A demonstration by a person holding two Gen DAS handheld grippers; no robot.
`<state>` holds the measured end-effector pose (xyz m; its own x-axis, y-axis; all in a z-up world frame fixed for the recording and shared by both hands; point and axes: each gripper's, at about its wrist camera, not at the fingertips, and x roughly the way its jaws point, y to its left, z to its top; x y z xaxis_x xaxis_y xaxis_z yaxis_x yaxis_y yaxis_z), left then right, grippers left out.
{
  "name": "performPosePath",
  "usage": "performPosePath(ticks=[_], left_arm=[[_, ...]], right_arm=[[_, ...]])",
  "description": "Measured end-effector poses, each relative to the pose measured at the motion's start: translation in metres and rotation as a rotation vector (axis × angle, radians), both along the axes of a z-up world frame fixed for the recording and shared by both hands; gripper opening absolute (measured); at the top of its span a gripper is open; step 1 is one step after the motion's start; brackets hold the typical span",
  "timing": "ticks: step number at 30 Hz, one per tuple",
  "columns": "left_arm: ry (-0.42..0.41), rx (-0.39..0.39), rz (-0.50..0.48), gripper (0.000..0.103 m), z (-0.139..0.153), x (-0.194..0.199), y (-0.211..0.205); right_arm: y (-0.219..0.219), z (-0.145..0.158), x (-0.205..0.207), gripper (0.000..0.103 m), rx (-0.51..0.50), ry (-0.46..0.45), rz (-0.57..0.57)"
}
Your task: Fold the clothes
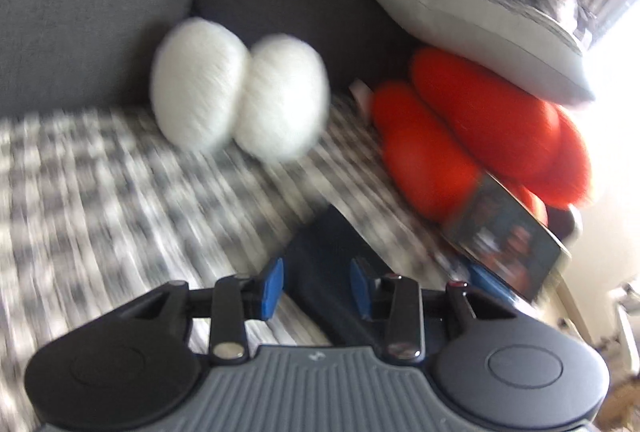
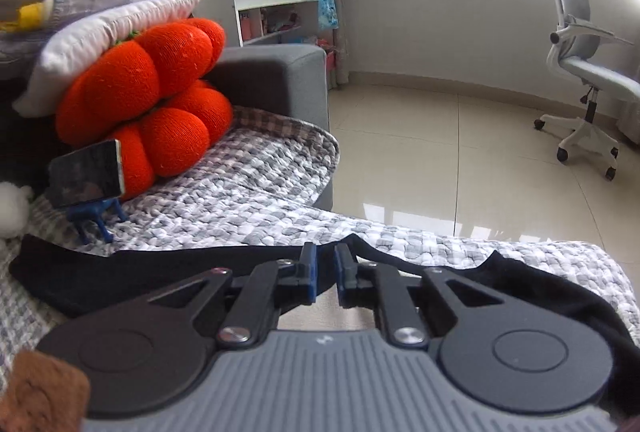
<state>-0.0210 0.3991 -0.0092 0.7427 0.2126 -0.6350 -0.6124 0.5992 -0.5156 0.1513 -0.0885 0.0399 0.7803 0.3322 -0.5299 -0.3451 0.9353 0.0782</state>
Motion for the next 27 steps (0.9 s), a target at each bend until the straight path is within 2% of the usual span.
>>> performPosePath(ticks=[1, 3, 4, 5, 9, 12, 15, 20, 23, 27], left_arm=[[-0.009, -0.022, -0.051, 0.038, 0.007, -0.004, -0.014], [-0.028, -0.054, -0.161, 0.038, 0.020, -0.012, -0.045], [-0.040, -0.060, -0.224, 0.038, 0.026, -0.016, -0.063], [-0.046, -0.053, -0.295, 0.038, 0.030, -0.021, -0.084], [-0.018, -0.031, -0.568, 0.042, 0.032, -0.041, -0.167], [0.037, -0.019, -0.706, 0.042, 0.020, -0.054, -0.221], [0.093, 0.004, -0.781, 0.043, 0.006, -0.067, -0.258], [0.178, 0.041, -0.872, 0.043, -0.017, -0.074, -0.289], [0.197, 0.075, -0.910, 0.043, -0.024, -0.070, -0.301], [0.213, 0.112, -0.911, 0.043, -0.032, -0.070, -0.311]], right_arm=[[-0.005, 0.007, -0.011, 0.015, 0.017, -0.011, 0.002], [-0.019, 0.023, -0.035, 0.023, 0.058, -0.024, 0.015], [-0.027, 0.031, -0.048, 0.039, 0.074, -0.029, 0.023], [-0.036, 0.036, -0.061, 0.048, 0.071, -0.043, 0.032], [-0.079, 0.045, -0.103, 0.049, 0.024, -0.065, 0.022], [-0.123, 0.042, -0.131, 0.049, 0.038, -0.028, 0.008], [-0.170, 0.037, -0.167, 0.049, 0.046, -0.024, -0.026], [-0.226, 0.030, -0.216, 0.049, 0.048, 0.001, -0.028], [-0.243, 0.018, -0.235, 0.049, 0.039, 0.034, -0.054], [-0.247, -0.017, -0.253, 0.049, 0.073, 0.118, -0.058]])
